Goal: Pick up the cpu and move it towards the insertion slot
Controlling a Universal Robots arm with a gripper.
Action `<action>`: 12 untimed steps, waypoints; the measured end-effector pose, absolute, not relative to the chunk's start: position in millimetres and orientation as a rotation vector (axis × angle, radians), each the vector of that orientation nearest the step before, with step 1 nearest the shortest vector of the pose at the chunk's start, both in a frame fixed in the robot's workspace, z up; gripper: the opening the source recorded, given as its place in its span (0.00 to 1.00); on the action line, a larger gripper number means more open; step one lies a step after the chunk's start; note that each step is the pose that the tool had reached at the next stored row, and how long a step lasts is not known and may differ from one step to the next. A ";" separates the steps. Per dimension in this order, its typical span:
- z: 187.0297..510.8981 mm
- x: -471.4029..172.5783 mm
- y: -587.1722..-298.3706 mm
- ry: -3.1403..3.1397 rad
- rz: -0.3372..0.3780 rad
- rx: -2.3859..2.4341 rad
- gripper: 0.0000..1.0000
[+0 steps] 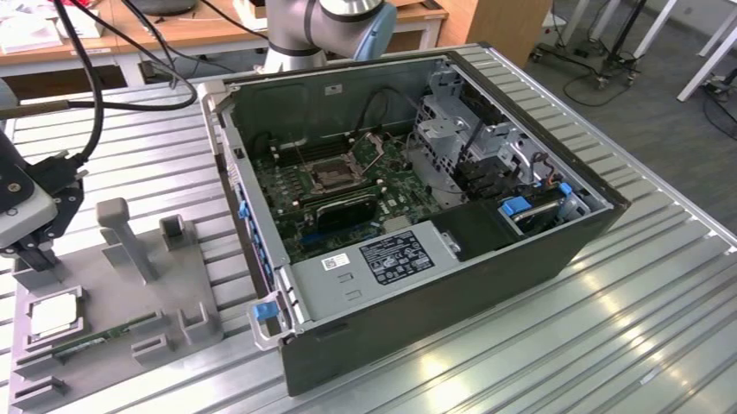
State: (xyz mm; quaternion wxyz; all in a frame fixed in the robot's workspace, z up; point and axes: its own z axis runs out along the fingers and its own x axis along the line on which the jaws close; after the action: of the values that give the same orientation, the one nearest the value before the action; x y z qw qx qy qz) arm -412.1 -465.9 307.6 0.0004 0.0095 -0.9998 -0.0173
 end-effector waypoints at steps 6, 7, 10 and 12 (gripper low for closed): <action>307.5 -413.3 -465.9 -3.140 -0.054 0.030 0.11; 307.5 -413.8 -465.9 -3.140 -0.055 0.030 0.11; 307.6 -414.7 -465.9 -3.140 -0.054 0.030 0.11; 307.5 -414.7 -465.9 -3.140 -0.054 0.030 0.11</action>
State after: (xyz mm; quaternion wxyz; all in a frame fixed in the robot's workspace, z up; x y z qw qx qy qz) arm -414.7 -465.9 307.5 0.0004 0.0096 -0.9998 -0.0174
